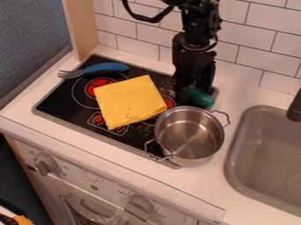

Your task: Move the eggplant to the upper right of the burner

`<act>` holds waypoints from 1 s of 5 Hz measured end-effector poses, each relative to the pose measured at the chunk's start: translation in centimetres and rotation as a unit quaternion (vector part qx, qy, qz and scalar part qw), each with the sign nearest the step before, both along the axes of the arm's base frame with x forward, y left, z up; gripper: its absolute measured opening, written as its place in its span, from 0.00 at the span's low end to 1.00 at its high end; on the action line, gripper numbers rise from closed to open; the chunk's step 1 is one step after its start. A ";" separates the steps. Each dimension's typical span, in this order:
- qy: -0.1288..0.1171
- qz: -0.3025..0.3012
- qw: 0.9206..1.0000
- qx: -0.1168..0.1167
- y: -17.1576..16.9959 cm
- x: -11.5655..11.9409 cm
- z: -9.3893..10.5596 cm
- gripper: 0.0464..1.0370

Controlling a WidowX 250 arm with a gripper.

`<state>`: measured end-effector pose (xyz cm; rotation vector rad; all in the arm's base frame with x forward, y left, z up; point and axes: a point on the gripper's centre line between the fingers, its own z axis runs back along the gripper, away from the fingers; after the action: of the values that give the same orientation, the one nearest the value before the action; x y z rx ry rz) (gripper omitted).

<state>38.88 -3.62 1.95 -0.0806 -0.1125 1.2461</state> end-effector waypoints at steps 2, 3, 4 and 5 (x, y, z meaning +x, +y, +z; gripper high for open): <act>-0.047 0.001 0.998 -0.031 0.6 0.6 4.0 0.96; -0.065 0.001 0.997 -0.043 0.9 0.0 6.2 0.96; -0.091 -0.008 0.995 -0.048 1.4 -1.0 8.7 0.96; -0.094 -0.006 0.994 -0.050 1.5 -1.0 8.9 0.96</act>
<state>37.85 -2.09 10.86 -0.2853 -0.2119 1.2293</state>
